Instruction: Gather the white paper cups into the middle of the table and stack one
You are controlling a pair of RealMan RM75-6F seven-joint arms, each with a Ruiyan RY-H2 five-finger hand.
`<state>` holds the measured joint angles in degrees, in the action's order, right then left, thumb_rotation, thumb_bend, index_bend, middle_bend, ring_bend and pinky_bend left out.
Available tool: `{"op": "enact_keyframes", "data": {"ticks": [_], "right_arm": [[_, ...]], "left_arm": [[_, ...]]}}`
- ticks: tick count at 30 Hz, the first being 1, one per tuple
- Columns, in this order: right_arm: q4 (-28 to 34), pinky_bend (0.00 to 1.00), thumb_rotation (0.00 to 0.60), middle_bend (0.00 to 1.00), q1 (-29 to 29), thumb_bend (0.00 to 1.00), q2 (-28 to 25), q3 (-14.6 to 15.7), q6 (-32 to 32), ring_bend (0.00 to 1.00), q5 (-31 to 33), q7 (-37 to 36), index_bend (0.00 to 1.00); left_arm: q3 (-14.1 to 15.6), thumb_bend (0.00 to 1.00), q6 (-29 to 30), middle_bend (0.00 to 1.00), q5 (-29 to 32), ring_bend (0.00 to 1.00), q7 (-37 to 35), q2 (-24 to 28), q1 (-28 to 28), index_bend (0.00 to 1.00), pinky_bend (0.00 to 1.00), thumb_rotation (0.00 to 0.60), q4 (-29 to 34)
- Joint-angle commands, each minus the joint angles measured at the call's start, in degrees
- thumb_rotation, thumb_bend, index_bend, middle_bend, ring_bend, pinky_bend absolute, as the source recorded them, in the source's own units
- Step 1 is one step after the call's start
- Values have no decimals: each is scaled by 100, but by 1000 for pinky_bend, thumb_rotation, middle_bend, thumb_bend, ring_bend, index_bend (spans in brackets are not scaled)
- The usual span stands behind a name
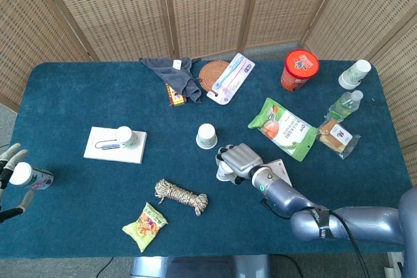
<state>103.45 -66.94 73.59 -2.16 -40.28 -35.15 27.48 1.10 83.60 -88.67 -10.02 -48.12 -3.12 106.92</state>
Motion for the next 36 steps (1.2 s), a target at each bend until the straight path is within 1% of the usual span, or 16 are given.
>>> {"op": "enact_keyframes", "data": {"ticks": [1,11,18,28,36], "right_arm": [[-25,644,600,214,-55,482,77,19,-50,178,54,4,355],[-161,644,600,212,-173,480,311,43,-140,177,136,-55,351],[-199,635,600,203,-229,476,450,129,-212,170,195,-3,336],[-65,574,600,131,-245,461,417,298,-257,95,301,31,212],[120,524,600,93,-282,454,289,430,-267,53,360,90,143]], "left_arm": [[3,465,-2,0,3,0,-13,-3,3,0,0,600,-14],[6,464,31,0,4,0,-54,16,25,0,0,600,-33],[16,465,31,0,-7,0,-57,15,32,0,0,600,-35],[15,464,49,0,-63,0,-64,6,25,0,0,600,-37],[13,464,47,0,-86,0,-73,0,13,0,0,600,-41]]}}
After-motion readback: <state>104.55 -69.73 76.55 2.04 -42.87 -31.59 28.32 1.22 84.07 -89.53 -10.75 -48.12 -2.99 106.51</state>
